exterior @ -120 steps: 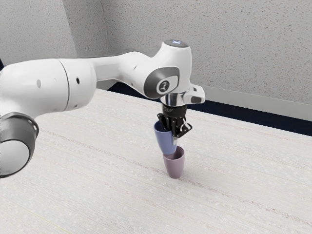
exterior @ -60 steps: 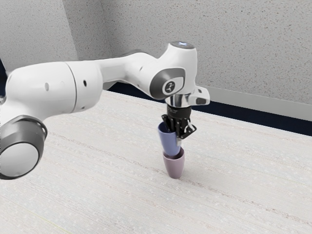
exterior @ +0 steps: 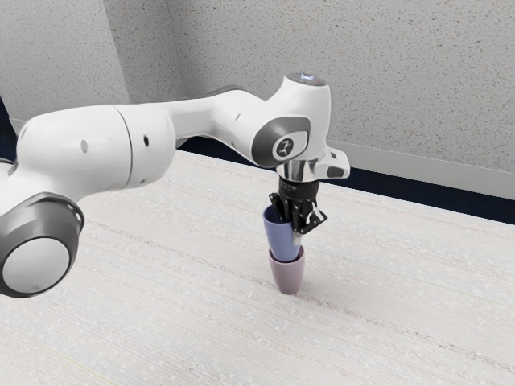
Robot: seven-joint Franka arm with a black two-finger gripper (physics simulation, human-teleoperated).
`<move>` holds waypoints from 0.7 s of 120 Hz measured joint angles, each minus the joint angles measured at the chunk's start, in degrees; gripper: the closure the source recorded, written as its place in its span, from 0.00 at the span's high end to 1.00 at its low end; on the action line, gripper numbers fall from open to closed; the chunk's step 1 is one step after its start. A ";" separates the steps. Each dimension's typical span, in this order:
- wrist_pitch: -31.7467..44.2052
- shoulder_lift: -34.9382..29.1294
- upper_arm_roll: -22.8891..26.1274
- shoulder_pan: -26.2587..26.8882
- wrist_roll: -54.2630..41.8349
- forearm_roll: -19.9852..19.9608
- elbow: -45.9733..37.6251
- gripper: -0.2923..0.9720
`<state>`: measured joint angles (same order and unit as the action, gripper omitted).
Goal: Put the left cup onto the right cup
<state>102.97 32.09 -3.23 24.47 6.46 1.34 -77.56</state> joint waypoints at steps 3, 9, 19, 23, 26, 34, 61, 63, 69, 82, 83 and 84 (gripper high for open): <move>-0.01 0.00 0.00 0.01 0.01 0.00 0.01 0.15; -0.03 0.01 0.03 -0.02 0.02 -0.01 0.01 0.15; -0.02 0.05 0.02 0.00 0.05 -0.01 0.02 0.15; -0.02 0.07 0.00 0.03 0.06 -0.01 0.02 0.15; -0.02 0.08 0.01 0.03 0.07 -0.01 0.02 0.15; -0.01 0.10 0.05 0.05 0.08 0.00 0.13 0.15; -0.01 0.19 0.13 0.05 0.01 -0.42 0.28 0.46; -0.01 0.19 0.13 0.06 0.00 -0.43 0.28 0.48; 0.00 0.23 0.14 0.06 -0.01 -0.47 0.28 0.54; 0.01 0.34 0.15 0.05 -0.05 -0.52 0.28 0.62; 0.01 0.34 0.15 0.05 -0.05 -0.52 0.28 0.63; 0.00 0.33 0.15 0.05 -0.05 -0.52 0.28 0.63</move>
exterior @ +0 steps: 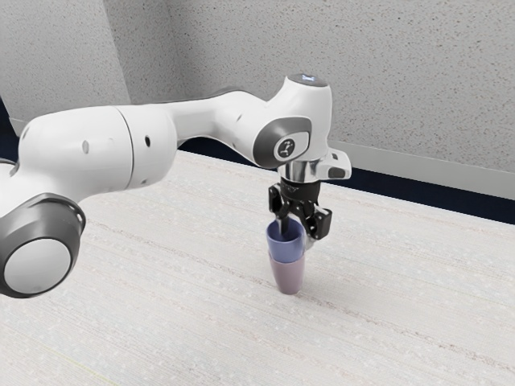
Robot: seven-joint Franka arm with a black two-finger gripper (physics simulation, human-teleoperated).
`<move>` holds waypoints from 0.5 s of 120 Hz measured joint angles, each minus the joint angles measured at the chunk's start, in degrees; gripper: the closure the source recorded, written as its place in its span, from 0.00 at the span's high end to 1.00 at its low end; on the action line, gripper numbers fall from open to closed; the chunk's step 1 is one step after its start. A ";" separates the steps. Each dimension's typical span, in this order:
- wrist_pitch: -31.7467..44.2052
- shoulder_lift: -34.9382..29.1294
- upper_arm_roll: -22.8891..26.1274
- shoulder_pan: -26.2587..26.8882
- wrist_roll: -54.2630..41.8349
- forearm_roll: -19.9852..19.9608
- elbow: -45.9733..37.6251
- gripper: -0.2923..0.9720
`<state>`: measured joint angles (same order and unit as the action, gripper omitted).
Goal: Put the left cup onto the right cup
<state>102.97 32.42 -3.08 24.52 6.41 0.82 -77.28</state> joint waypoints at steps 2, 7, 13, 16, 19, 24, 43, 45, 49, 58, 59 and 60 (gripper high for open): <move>0.00 -0.01 0.00 0.00 0.00 0.00 0.00 0.64; -0.01 -0.04 0.00 0.00 -0.02 -0.01 0.00 0.66; -0.04 -0.05 -0.04 0.00 -0.03 -0.02 0.05 0.68; -0.07 -0.05 -0.03 0.00 -0.03 -0.02 0.07 0.69; -0.11 -0.05 -0.02 0.00 -0.04 -0.02 0.10 0.70; -0.22 -0.08 -0.01 0.00 -0.05 -0.02 0.41 0.71; -1.78 -0.60 0.33 0.04 0.16 0.03 2.67 0.73; -1.97 -0.71 0.41 0.03 0.19 0.03 2.85 0.73; -2.30 -1.01 0.54 0.02 0.26 0.04 3.25 0.74; -2.94 -2.31 0.76 -0.04 0.43 -0.12 3.78 0.74; -2.99 -2.51 0.78 -0.07 0.45 -0.15 3.79 0.74; -3.05 -2.69 0.79 -0.10 0.48 -0.19 3.81 0.74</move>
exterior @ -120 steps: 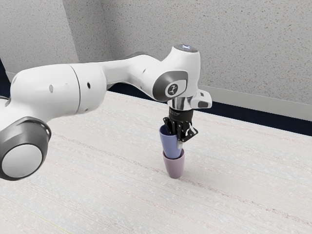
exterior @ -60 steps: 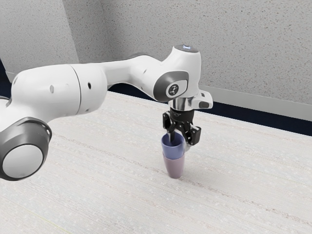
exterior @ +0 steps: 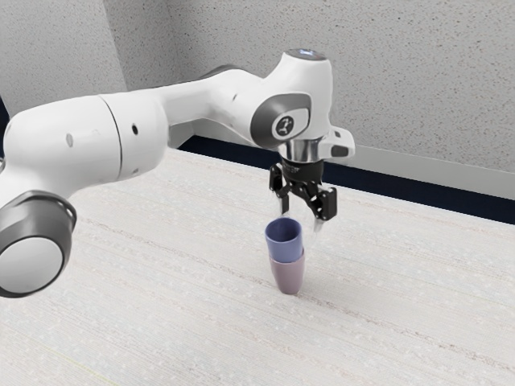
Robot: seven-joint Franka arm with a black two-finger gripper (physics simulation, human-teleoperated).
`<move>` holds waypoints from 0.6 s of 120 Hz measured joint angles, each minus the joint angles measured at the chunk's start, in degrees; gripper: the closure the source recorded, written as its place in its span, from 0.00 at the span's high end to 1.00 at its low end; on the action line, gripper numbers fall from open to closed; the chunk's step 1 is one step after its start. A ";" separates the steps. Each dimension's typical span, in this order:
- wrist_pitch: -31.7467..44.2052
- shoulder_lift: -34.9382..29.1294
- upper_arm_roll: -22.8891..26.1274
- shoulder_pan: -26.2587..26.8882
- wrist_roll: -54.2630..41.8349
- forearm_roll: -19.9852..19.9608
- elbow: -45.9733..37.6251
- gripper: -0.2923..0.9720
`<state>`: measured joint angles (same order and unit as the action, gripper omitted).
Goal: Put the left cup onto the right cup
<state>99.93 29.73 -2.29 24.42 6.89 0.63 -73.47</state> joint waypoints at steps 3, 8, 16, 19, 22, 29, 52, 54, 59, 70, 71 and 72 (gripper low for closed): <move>-0.16 -0.67 0.06 -0.10 0.09 -0.11 -0.09 0.74; -0.40 -1.97 0.09 -0.26 0.28 -0.33 -0.55 0.75; -0.73 -4.74 0.09 -0.41 0.57 -0.64 -2.66 0.75; -0.89 -5.99 0.09 -0.47 0.66 -0.73 -3.83 0.75; -1.07 -7.13 0.09 -0.53 0.75 -0.81 -4.90 0.75; -1.50 -9.99 0.09 -0.77 0.91 -0.93 -7.51 0.75; -3.52 -21.15 0.09 -2.36 0.71 -0.97 -18.06 0.75; -3.65 -21.90 0.09 -2.69 0.47 -0.97 -18.77 0.75; -3.91 -23.50 0.09 -3.68 -0.26 -0.96 -20.04 0.75; -4.52 -26.53 -0.01 -5.44 -2.20 -0.83 -20.92 0.75; -4.60 -26.76 -0.06 -5.53 -2.37 -0.79 -20.92 0.75; -4.68 -26.96 -0.10 -5.61 -2.54 -0.76 -20.92 0.75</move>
<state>95.24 2.77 -2.39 18.81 4.35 -0.13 -94.40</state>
